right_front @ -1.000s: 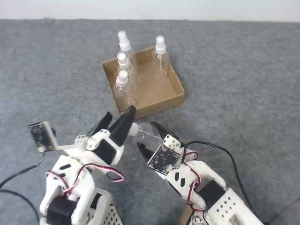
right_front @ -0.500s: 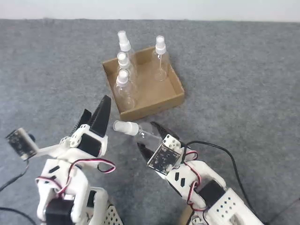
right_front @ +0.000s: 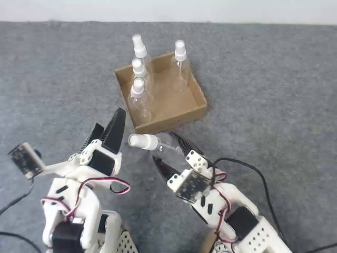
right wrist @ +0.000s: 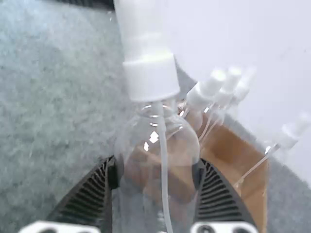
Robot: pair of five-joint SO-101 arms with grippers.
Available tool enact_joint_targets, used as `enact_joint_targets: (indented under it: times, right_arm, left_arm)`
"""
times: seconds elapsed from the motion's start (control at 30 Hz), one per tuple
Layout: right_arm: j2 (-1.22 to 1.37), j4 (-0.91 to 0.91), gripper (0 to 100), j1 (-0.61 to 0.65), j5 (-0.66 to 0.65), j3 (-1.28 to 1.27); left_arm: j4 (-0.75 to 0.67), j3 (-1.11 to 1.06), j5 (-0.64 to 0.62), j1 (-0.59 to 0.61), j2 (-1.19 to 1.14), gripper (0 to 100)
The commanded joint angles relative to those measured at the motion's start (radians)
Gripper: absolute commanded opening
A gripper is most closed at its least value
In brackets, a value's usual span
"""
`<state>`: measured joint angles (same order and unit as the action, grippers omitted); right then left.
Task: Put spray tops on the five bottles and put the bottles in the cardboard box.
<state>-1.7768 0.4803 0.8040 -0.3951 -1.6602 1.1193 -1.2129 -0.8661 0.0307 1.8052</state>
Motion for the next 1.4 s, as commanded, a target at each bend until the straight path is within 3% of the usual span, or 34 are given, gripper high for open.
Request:
enact_joint_targets:
  times: [0.0, 0.17, 0.37, 1.0, 1.37]
  right_arm:
    - [-0.033, 0.013, 6.9, -0.005, -0.008, 0.0]
    - [-0.031, 0.012, 6.9, -0.015, 0.032, 0.003]
    - [-0.031, 0.012, 6.9, -0.015, 0.038, 0.003]
    - [-0.031, 0.012, 6.9, -0.015, 0.035, 0.003]
    - [-0.031, 0.012, 6.9, -0.015, 0.034, 0.003]
  left_arm:
    - [-0.012, 0.01, -0.012, 0.002, 0.017, 26]
    - [-0.034, -0.018, -0.009, -0.011, 0.017, 26]
    - [-0.106, -0.104, 0.041, -0.115, 0.017, 26]
    - [-0.04, -0.15, 0.172, -0.385, 0.017, 26]
    - [-0.044, -0.127, 0.172, -0.325, 0.017, 26]
